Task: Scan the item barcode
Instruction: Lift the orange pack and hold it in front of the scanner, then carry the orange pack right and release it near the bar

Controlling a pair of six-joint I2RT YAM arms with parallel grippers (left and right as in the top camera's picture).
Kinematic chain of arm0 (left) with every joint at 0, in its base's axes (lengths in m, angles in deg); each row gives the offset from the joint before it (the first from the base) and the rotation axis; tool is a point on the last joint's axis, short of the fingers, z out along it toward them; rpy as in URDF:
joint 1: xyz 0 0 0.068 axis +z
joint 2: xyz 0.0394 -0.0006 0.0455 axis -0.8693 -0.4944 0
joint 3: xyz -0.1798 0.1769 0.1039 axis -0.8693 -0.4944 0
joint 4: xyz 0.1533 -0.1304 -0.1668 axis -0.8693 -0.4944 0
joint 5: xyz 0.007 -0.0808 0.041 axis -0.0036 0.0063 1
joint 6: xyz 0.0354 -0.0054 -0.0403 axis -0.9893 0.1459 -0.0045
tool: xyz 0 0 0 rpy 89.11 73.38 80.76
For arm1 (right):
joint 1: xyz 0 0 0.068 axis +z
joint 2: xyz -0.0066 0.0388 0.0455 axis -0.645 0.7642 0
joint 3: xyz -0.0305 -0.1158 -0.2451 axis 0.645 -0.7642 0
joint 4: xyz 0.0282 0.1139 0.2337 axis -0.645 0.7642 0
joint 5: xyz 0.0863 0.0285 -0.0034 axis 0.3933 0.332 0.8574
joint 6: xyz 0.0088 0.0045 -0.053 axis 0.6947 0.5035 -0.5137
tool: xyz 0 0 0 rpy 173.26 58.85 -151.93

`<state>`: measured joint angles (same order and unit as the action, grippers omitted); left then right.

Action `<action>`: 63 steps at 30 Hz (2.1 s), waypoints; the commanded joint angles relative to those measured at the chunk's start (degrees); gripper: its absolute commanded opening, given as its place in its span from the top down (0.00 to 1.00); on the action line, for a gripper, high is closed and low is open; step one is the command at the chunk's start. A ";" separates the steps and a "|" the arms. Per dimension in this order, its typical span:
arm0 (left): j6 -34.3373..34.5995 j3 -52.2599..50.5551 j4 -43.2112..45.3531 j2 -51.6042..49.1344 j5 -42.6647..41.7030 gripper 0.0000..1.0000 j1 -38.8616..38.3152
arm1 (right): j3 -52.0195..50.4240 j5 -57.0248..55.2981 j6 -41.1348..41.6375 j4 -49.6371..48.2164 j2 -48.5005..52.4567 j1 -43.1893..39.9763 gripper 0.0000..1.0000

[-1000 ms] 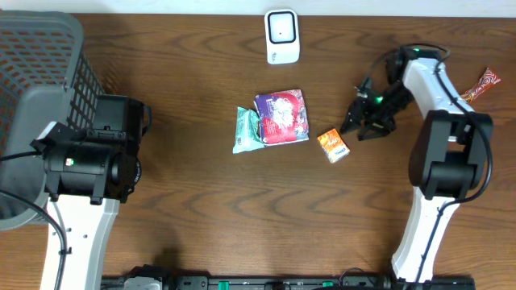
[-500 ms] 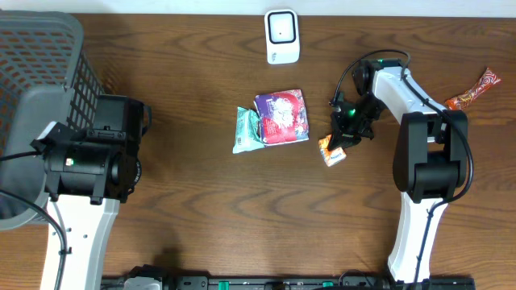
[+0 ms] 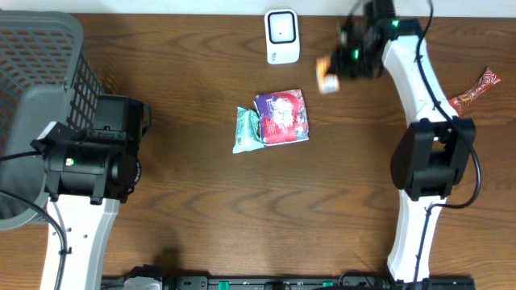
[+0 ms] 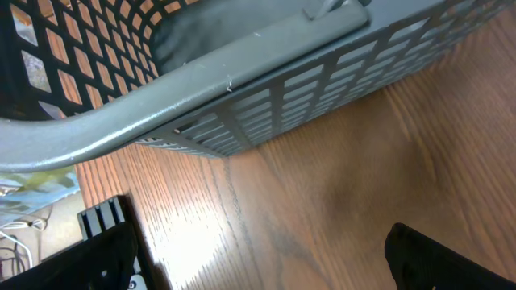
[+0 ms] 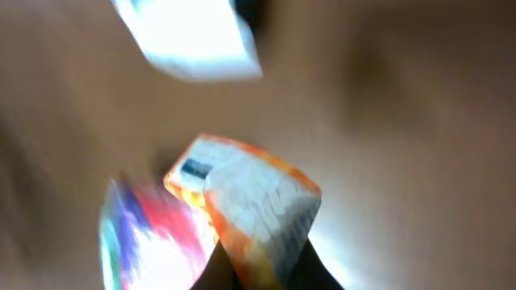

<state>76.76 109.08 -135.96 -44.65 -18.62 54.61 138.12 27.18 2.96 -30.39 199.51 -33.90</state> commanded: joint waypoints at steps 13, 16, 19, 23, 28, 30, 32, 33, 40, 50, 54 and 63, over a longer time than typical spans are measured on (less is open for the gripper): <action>0.26 -0.28 -0.15 -0.26 1.40 0.02 0.24 | 3.08 -45.68 -5.60 -26.77 7.21 16.70 0.99; 0.26 -0.28 -0.15 -0.26 1.40 0.02 0.24 | 3.08 -49.00 -10.14 -29.33 9.64 18.71 0.99; 0.26 -0.28 -0.15 -0.26 1.40 0.02 0.24 | 3.08 -54.12 -10.40 -30.34 10.08 19.80 0.99; 0.26 -0.28 -0.15 -0.26 1.40 0.02 0.24 | 3.74 -61.07 -9.53 -30.45 8.44 19.85 0.99; 0.26 -0.28 -0.15 -0.26 1.40 0.03 0.24 | 3.87 -61.40 -7.17 -25.35 2.08 15.56 0.99; 0.26 -0.28 -0.15 -0.26 1.40 0.02 0.24 | 3.87 -61.44 -6.49 -21.44 0.09 12.50 0.99; 0.26 -0.28 -0.15 -0.26 1.40 0.02 0.24 | 3.87 -62.55 -6.49 -16.33 -0.98 9.25 0.99; 0.26 -0.28 -0.15 -0.26 1.40 0.02 0.24 | 3.87 -63.67 -6.51 -13.38 -1.14 7.52 0.99; 0.26 -0.28 -0.15 -0.26 1.40 0.02 0.24 | 2.16 -63.93 -4.79 2.67 0.07 -6.27 0.98; 0.26 -0.28 -0.15 -0.26 1.40 0.02 0.24 | -2.25 -44.02 -4.96 5.95 0.22 -20.15 0.02; 0.26 -0.28 -0.15 -0.26 1.40 0.02 0.24 | -2.23 -34.40 -5.01 7.63 0.17 -20.37 0.01; 0.26 -0.28 -0.15 -0.26 1.40 0.02 0.24 | -2.23 3.87 -5.44 15.08 0.17 -15.93 0.02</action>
<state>76.76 109.08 -135.94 -44.65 -18.60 54.61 136.15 10.46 -2.57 -17.19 199.10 -51.80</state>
